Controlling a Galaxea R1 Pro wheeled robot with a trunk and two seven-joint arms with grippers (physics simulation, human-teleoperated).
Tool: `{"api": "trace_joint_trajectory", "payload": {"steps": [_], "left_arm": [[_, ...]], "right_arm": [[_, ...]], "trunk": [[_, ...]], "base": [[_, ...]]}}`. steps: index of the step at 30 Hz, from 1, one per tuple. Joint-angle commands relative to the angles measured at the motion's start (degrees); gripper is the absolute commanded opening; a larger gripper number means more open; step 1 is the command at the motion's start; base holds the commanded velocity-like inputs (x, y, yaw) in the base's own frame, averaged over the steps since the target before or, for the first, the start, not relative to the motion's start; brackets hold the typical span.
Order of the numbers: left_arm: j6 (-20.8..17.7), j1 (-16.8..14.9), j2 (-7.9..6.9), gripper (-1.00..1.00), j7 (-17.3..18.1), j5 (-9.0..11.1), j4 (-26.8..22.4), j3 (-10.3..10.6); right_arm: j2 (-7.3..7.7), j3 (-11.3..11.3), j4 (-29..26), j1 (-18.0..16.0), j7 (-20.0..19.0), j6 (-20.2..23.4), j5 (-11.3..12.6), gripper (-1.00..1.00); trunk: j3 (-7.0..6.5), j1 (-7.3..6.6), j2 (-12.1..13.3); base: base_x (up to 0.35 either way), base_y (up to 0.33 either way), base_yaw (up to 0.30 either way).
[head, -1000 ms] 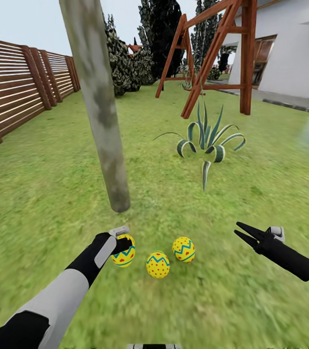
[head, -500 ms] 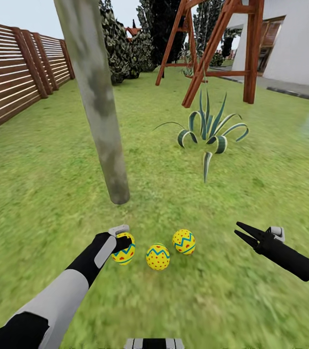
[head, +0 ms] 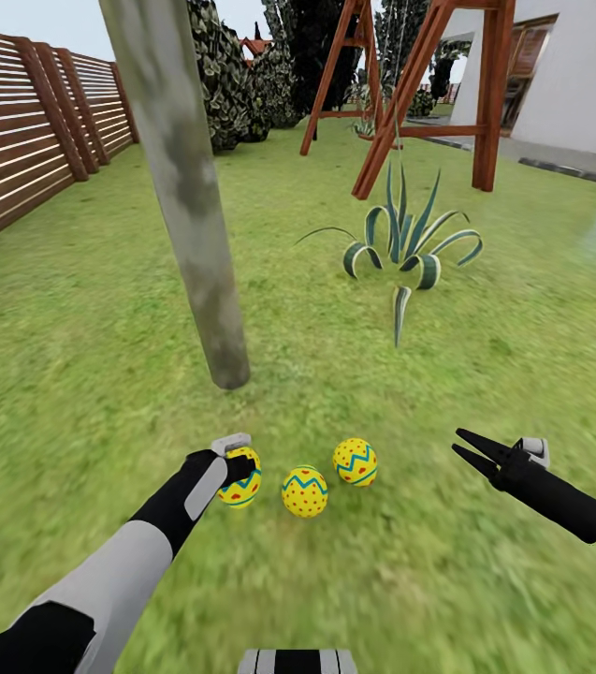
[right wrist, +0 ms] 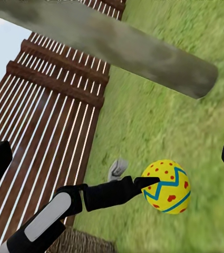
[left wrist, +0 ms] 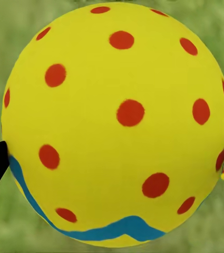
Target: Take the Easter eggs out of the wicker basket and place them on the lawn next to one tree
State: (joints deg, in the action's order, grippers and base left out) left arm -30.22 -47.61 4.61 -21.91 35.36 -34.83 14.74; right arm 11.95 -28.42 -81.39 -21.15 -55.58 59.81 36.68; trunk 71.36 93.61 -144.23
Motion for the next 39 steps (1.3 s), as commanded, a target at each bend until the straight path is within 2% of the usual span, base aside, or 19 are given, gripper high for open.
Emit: {"api": "trace_joint_trajectory", "payload": {"steps": [1, 8, 17, 39], "left_arm": [[-0.10, -0.04, -0.04, -1.00, -0.61, 0.59, -0.05, 0.28], [-0.08, -0.04, -0.04, -1.00, -0.67, 0.59, -0.03, 0.30], [-0.01, -0.03, -0.04, -1.00, -0.53, 0.59, -0.07, 0.29], [0.16, -0.03, -0.04, -1.00, -0.50, 0.59, -0.15, 0.40]], "right_arm": [[0.00, -0.06, 0.00, -0.03, -0.32, 0.19, -0.21, 1.00], [0.00, -0.06, 0.00, -0.03, -0.32, 0.19, -0.20, 1.00], [0.00, -0.06, 0.00, -0.03, -0.33, 0.19, -0.20, 1.00], [0.00, -0.06, 0.00, -0.03, -0.40, 0.19, -0.20, 1.00]], "trunk": [[0.05, 0.00, -0.02], [0.05, 0.00, -0.02], [0.05, 0.00, -0.02], [4.92, 0.57, -0.31]], "base": [[0.196, 0.000, 0.000], [0.259, 0.000, 0.000], [0.031, 0.000, 0.000], [0.000, 0.000, 0.000]]}}
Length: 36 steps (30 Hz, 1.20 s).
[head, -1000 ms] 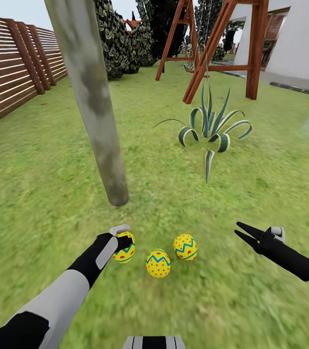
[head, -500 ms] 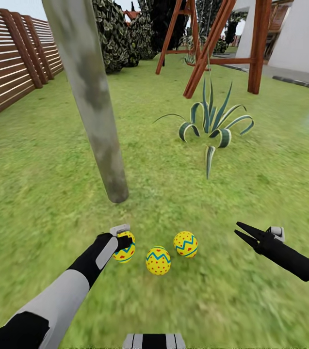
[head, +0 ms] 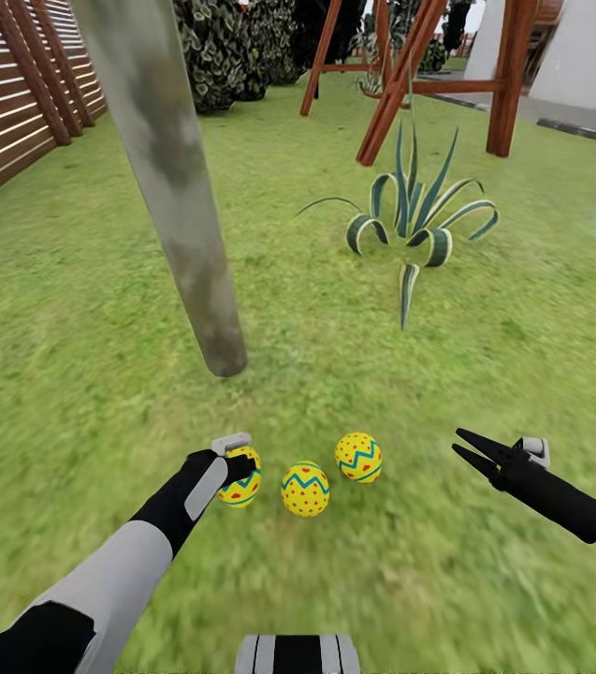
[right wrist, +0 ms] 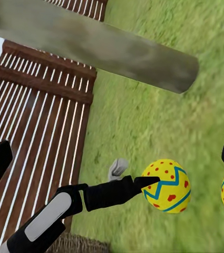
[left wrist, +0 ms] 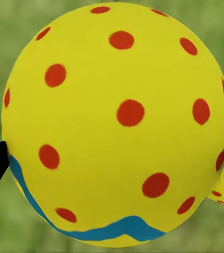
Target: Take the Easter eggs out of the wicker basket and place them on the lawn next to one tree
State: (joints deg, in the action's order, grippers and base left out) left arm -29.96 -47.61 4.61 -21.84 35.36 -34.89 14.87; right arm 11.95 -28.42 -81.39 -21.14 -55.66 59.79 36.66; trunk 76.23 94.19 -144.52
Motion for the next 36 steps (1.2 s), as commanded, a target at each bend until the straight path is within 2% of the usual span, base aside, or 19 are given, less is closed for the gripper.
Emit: {"api": "trace_joint_trajectory", "payload": {"steps": [1, 7, 14, 15, 18, 24, 36], "left_arm": [[-0.09, -0.03, -0.04, -1.00, -0.57, 0.59, -0.09, 0.27], [2.88, 0.03, -0.07, -1.00, -0.38, 0.59, -0.09, 0.25], [4.45, 0.13, -0.11, -1.00, -0.17, 0.59, -0.10, 0.36], [4.55, 0.14, -0.12, -1.00, -0.19, 0.59, -0.11, 0.86], [4.82, 0.08, -0.09, -1.00, -0.25, 0.59, -0.11, 4.80], [4.91, 0.07, -0.11, -1.00, -0.22, 0.59, -0.13, 6.13], [6.73, 0.06, -0.11, -1.00, -0.15, 0.59, -0.11, 6.23]], "right_arm": [[0.00, -0.06, 0.00, -0.04, -0.32, 0.21, -0.18, 1.00], [0.00, -0.06, 0.01, -0.04, -0.32, 0.21, -0.18, 1.00], [0.00, -0.06, 0.01, -0.04, -0.33, 0.21, -0.18, 1.00], [0.00, -0.06, -0.01, -0.04, -0.33, 0.21, -0.18, 1.00], [0.00, -0.11, 0.00, -0.05, -0.33, 0.21, -0.17, 1.00], [0.00, -0.13, -0.07, -0.04, -0.46, 0.21, -0.06, 1.00], [0.00, -0.11, -0.08, -0.04, -0.50, 0.21, -0.15, 1.00]], "trunk": [[0.27, 0.01, -0.03], [1.60, 0.17, -0.11], [3.15, 0.35, -0.21], [3.37, 0.37, -0.22], [4.04, 0.45, -0.26], [5.37, 0.60, -0.34], [5.59, 0.63, -0.35]], "base": [[0.000, 0.000, 0.000], [0.000, 0.000, 0.000], [0.000, 0.000, 0.000], [0.000, 0.000, 0.000], [0.000, 0.000, 0.000], [0.000, 0.000, 0.000], [0.000, 0.000, 0.000]]}}
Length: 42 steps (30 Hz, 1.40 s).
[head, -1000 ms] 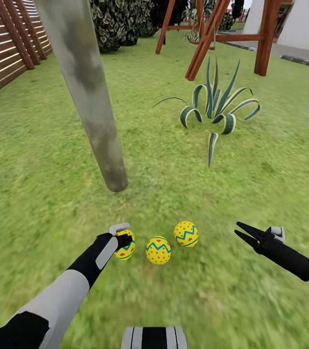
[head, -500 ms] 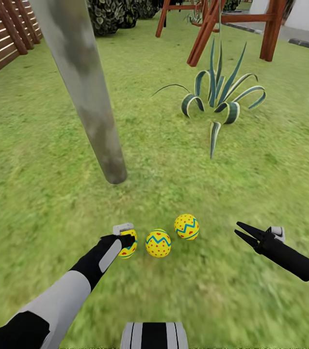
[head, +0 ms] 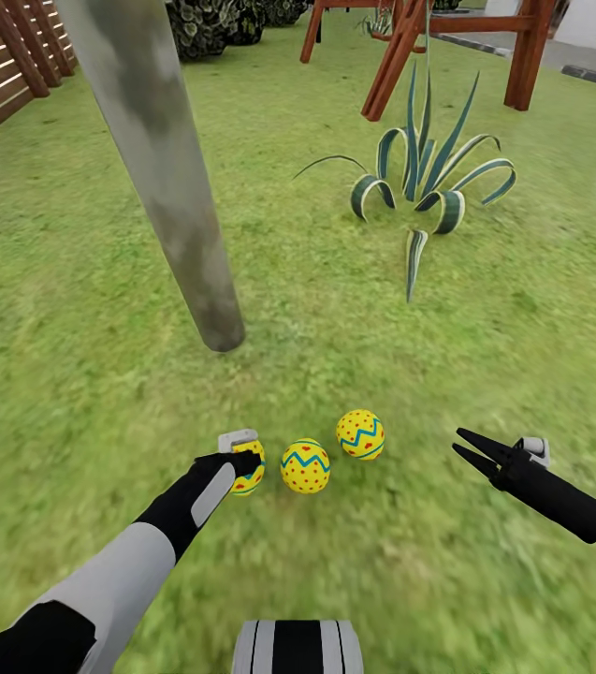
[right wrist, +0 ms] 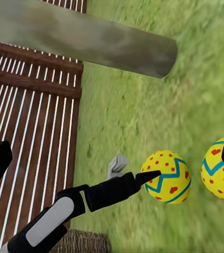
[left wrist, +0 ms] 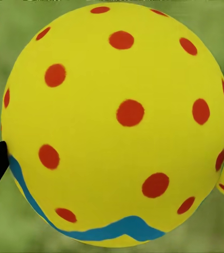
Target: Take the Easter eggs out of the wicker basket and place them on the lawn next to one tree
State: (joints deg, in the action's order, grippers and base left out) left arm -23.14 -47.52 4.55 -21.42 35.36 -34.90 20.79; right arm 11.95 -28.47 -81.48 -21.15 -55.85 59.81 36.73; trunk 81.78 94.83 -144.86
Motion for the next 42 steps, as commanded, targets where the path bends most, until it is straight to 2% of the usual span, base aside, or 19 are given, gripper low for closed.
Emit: {"api": "trace_joint_trajectory", "payload": {"steps": [1, 13, 21, 42], "left_arm": [[-0.05, -0.03, -0.05, -1.00, -0.58, 0.59, -0.09, 0.30], [0.02, -0.03, 0.00, -1.00, -0.64, 0.59, -0.08, 0.39], [0.22, -0.03, -0.02, -1.00, -0.56, 0.59, -0.08, 0.39], [1.27, -0.03, -0.04, -1.00, -0.55, 0.59, -0.08, 1.61]], "right_arm": [[0.00, -0.05, 0.00, -0.03, -0.32, 0.19, -0.22, 1.00], [0.00, -0.03, 0.00, -0.03, -0.30, 0.19, -0.19, 1.00], [0.00, -0.07, 0.00, -0.03, -0.28, 0.19, -0.18, 1.00], [0.00, -0.06, 0.00, -0.03, -0.30, 0.19, -0.22, 1.00]], "trunk": [[0.04, -0.01, -0.02], [0.04, -0.01, -0.02], [0.04, -0.01, -0.02], [4.47, 0.51, -0.28]], "base": [[0.000, 0.000, 0.000], [0.228, 0.000, 0.000], [0.040, 0.000, 0.000], [0.000, 0.000, 0.000]]}}
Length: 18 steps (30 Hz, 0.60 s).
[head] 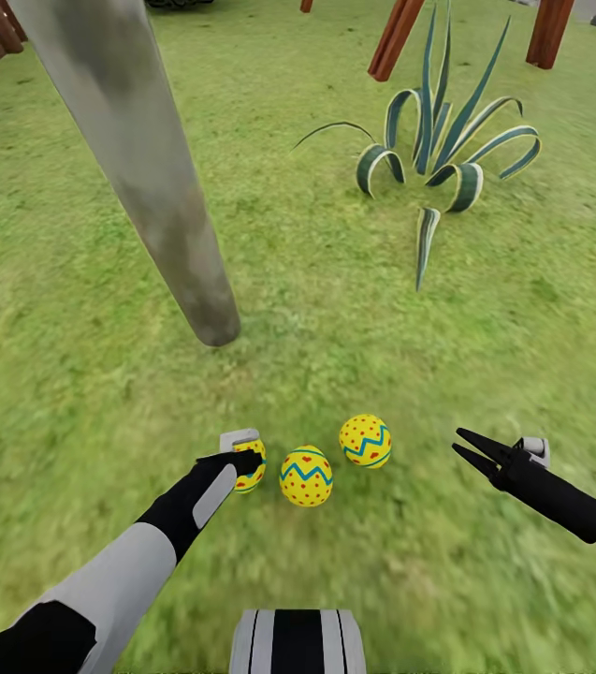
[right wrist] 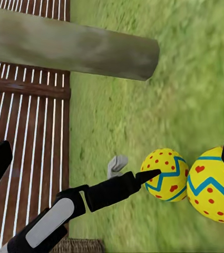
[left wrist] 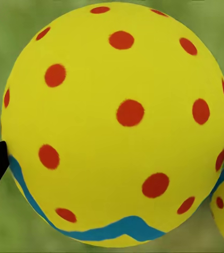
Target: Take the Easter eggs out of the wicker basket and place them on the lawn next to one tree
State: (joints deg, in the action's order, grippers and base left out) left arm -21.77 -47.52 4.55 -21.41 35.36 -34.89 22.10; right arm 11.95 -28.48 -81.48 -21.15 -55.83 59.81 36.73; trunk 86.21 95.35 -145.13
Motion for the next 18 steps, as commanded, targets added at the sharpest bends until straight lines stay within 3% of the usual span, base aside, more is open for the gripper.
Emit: {"api": "trace_joint_trajectory", "payload": {"steps": [1, 6, 12, 18], "left_arm": [[-0.03, -0.03, -0.02, -1.00, -0.56, 0.59, -0.10, 0.31], [0.03, -0.03, -0.02, -1.00, -0.56, 0.59, -0.10, 0.31], [0.05, -0.03, -0.03, -1.00, -0.56, 0.59, -0.10, 0.31], [0.06, -0.03, -0.05, -1.00, -0.56, 0.59, -0.10, 0.31]], "right_arm": [[0.00, -0.07, 0.00, -0.03, -0.32, 0.19, -0.24, 1.00], [0.00, -0.07, 0.00, -0.03, -0.28, 0.19, -0.24, 1.00], [0.00, -0.08, 0.00, -0.03, -0.29, 0.19, -0.17, 1.00], [0.00, -0.07, 0.00, -0.03, -0.32, 0.19, -0.17, 1.00]], "trunk": [[0.04, -0.01, -0.01], [0.04, -0.01, -0.01], [1.36, 0.15, -0.09], [1.36, 0.15, -0.09]], "base": [[0.000, 0.000, 0.000], [0.000, 0.000, 0.000], [0.000, 0.000, 0.000], [0.000, 0.000, 0.000]]}}
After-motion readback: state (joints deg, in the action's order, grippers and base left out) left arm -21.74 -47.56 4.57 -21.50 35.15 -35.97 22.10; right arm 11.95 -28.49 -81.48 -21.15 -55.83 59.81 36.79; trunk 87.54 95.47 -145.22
